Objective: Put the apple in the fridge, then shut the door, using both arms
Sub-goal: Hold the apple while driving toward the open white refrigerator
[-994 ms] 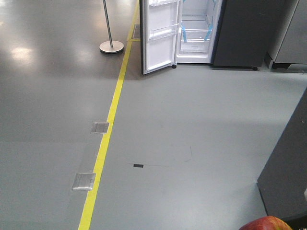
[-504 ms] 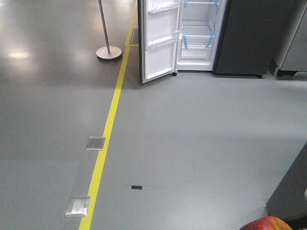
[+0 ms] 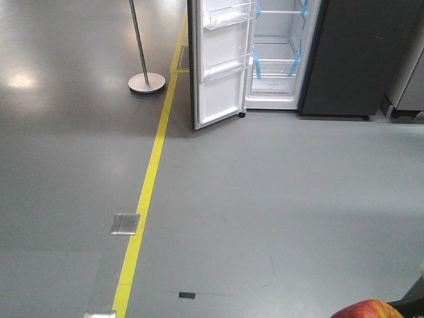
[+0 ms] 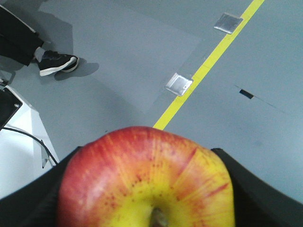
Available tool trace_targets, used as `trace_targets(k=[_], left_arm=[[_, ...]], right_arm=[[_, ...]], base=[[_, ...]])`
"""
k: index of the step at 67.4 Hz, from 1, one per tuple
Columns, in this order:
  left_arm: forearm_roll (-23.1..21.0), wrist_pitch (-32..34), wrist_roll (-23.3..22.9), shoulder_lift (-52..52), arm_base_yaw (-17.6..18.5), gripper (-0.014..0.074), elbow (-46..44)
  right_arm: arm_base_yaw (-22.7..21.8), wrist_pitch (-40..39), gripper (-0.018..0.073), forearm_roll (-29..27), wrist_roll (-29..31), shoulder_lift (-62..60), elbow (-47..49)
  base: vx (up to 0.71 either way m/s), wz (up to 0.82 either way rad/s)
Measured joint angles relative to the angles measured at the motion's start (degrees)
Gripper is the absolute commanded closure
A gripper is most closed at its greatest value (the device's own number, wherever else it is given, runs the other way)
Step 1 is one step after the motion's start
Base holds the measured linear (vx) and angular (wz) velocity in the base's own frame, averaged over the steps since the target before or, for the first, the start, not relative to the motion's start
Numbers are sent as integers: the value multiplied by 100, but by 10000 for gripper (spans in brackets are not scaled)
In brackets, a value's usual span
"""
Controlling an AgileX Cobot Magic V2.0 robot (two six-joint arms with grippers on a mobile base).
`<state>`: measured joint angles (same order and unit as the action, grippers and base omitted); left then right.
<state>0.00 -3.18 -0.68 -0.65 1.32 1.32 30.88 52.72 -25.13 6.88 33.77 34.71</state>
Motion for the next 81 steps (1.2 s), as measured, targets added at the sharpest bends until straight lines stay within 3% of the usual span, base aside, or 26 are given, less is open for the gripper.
trace_targets(k=[81], left_arm=[[0,0,0,0,0,603,0]], right_arm=[[0,22,410,0,0,0,0]], base=[[30,-1]])
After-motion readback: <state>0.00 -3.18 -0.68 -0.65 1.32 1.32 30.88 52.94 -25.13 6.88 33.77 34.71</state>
